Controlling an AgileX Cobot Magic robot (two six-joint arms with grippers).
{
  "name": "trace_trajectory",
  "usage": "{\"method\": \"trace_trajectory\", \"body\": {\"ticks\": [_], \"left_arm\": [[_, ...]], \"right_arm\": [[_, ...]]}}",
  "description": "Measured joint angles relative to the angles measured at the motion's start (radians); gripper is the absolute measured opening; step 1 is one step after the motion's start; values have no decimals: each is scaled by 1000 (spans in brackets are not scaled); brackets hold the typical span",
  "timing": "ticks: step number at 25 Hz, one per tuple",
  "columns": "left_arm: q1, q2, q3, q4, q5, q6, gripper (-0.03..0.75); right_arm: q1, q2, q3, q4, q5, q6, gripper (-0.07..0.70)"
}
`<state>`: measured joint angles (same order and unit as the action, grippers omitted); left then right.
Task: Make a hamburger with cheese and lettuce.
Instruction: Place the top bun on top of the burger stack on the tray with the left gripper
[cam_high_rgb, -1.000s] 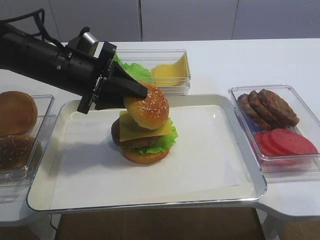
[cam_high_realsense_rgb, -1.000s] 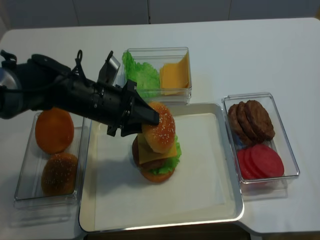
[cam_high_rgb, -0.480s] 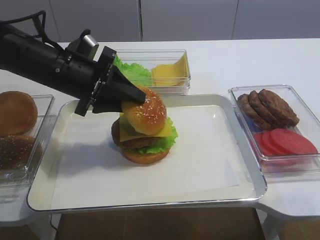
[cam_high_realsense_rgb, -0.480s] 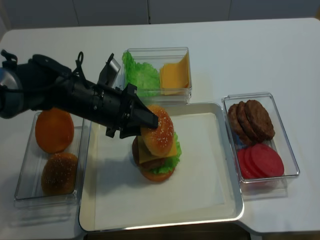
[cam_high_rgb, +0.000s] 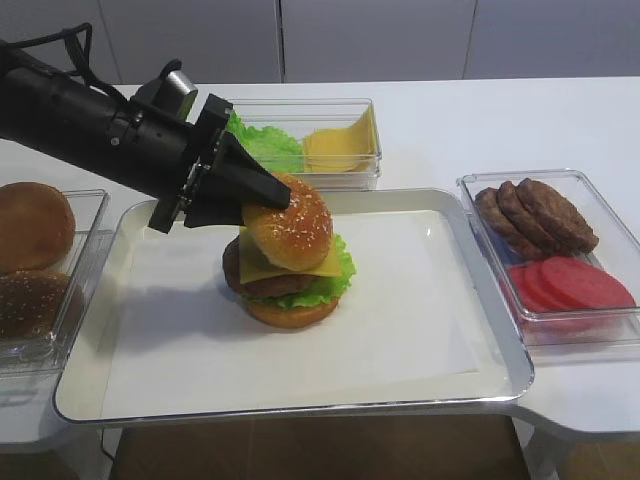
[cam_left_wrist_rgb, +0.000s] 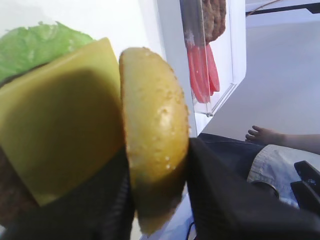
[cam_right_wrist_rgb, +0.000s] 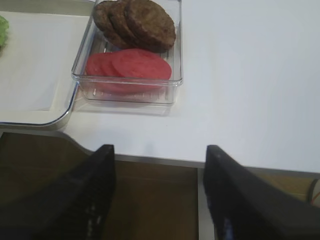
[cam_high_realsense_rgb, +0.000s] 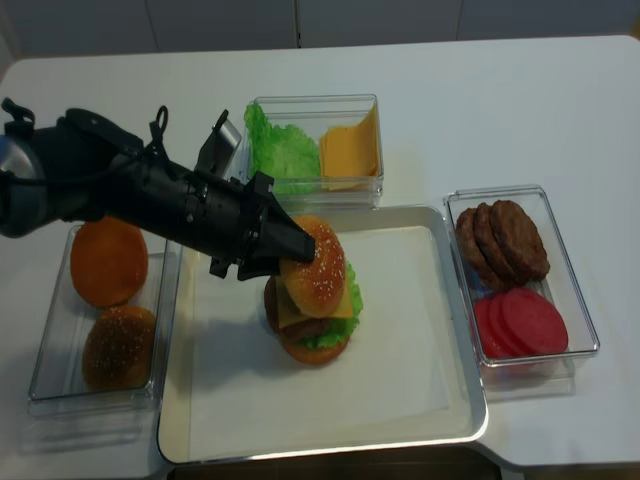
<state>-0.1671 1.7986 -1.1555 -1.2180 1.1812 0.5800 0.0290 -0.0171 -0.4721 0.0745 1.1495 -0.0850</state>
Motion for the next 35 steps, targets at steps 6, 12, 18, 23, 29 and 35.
{"method": "trace_trajectory", "body": {"ticks": [6,12,18,23,29,35], "left_arm": [[0,0,0,0,0,-11,219],[0,0,0,2,0,-13,219],[0,0,0,2,0,-15,219],[0,0,0,2,0,-15,219],[0,0,0,2,0,-15,219],[0,0,0,2,0,-20,219]], "right_arm": [[0,0,0,0,0,0,443],[0,0,0,0,0,0,443],[0,0,0,0,0,0,443],[0,0,0,0,0,0,443],[0,0,0,0,0,0,443],[0,0,0,0,0,0,443]]}}
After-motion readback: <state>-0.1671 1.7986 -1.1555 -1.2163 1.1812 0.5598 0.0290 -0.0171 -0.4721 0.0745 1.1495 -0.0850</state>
